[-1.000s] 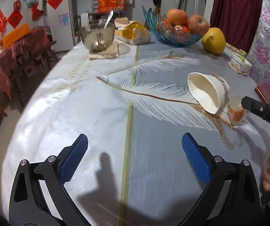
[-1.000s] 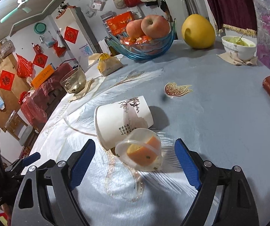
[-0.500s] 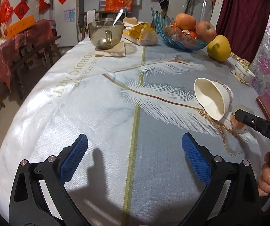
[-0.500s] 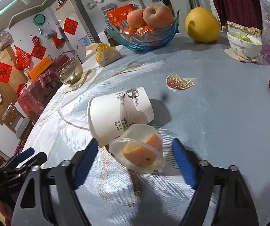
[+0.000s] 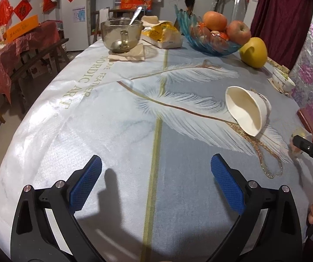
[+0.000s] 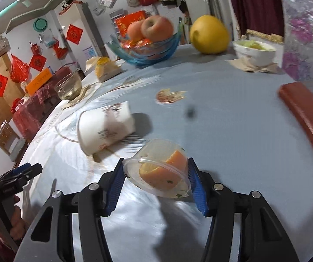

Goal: Collect trash
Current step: 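Close the left tool on the white paper cup while the right tool grasps the plastic fruit cup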

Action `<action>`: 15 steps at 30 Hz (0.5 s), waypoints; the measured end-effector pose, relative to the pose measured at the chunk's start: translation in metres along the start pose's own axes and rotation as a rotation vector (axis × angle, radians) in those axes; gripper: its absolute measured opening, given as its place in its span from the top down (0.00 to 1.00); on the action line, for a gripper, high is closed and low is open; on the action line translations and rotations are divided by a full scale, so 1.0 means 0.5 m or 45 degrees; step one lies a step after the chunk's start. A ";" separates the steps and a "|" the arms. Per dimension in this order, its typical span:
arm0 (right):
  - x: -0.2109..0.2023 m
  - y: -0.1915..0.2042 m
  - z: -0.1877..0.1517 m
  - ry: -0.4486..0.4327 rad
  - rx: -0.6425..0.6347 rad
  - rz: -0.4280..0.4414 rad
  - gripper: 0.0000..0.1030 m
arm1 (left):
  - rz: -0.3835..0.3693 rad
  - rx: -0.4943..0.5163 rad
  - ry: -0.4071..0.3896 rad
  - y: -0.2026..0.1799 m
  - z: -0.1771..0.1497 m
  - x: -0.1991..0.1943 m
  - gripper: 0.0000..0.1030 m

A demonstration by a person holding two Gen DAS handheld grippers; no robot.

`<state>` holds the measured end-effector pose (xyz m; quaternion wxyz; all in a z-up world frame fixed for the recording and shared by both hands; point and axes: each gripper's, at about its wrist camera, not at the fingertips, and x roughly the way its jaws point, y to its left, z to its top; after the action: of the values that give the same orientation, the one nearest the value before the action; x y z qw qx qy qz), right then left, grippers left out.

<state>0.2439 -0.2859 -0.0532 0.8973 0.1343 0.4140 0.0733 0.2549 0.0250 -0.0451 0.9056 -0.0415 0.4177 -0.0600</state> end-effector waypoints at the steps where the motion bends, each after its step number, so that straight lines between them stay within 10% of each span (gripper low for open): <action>1: -0.008 -0.012 -0.003 -0.008 0.019 0.013 0.46 | -0.018 0.016 -0.004 -0.005 0.001 -0.001 0.07; 15: -0.019 -0.047 0.003 -0.086 0.133 0.186 0.46 | -0.202 0.625 -0.091 -0.241 0.136 0.060 0.07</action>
<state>0.2393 -0.3108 -0.0522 0.8948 0.2131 0.3760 0.1122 0.3172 -0.0968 -0.0088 0.8952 0.1447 0.3539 -0.2288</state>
